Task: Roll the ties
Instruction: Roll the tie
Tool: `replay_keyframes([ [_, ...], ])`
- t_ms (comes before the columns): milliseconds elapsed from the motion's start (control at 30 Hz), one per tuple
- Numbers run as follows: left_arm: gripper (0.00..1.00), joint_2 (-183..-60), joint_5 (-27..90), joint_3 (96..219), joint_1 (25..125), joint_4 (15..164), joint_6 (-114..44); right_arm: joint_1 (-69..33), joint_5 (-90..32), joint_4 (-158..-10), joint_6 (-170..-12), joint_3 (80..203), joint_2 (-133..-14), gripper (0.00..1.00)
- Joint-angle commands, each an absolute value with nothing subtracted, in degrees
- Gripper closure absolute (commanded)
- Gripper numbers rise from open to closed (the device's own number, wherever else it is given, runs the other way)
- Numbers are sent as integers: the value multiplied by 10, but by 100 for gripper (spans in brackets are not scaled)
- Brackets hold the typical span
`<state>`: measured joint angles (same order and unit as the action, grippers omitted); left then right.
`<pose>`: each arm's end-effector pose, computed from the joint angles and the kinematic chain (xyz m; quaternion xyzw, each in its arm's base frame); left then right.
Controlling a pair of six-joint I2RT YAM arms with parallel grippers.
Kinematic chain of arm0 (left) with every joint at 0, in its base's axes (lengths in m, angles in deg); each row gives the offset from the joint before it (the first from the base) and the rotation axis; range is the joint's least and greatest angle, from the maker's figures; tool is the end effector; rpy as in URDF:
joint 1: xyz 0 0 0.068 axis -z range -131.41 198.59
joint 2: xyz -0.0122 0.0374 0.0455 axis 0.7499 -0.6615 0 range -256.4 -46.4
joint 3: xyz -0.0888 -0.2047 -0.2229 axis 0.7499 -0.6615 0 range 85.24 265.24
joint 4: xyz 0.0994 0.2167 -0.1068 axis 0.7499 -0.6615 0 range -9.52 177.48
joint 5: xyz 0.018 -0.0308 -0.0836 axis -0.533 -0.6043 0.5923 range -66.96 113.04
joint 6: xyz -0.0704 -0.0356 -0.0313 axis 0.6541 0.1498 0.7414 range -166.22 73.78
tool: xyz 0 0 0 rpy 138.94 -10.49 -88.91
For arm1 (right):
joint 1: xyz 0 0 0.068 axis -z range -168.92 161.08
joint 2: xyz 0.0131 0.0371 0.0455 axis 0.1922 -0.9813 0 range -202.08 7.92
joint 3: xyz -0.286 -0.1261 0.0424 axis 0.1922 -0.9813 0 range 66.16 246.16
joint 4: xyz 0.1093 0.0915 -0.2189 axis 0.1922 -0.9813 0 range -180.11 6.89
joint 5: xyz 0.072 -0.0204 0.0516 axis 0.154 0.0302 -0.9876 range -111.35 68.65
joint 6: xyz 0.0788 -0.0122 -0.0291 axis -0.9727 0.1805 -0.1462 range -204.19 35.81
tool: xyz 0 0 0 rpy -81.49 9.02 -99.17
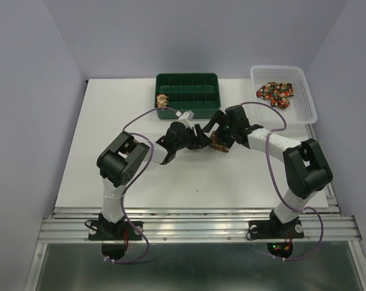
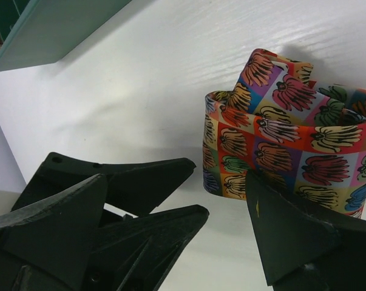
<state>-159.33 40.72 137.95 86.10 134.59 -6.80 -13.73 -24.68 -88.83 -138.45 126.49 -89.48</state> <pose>0.3470 -0.2949 0.1814 0.0826 0.7754 -0.4764 0.4062 0.3612 0.1719 0.2183 0.2215 0.8888 0.2753 0.2918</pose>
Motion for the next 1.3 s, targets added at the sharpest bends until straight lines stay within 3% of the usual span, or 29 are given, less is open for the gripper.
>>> replay_keyframes([
  [0, 38, -1599, 388, 1414, 867, 1356, -83, -132, -257, -861, -1392, 1253, -878, 0],
  [567, 54, -1644, 364, 1457, 874, 1333, -79, -125, -279, -841, -1391, 1243, -876, 0],
  [1267, 54, -1655, 348, 1473, 876, 1297, -85, -109, -201, -924, -1293, 1264, -786, 0],
])
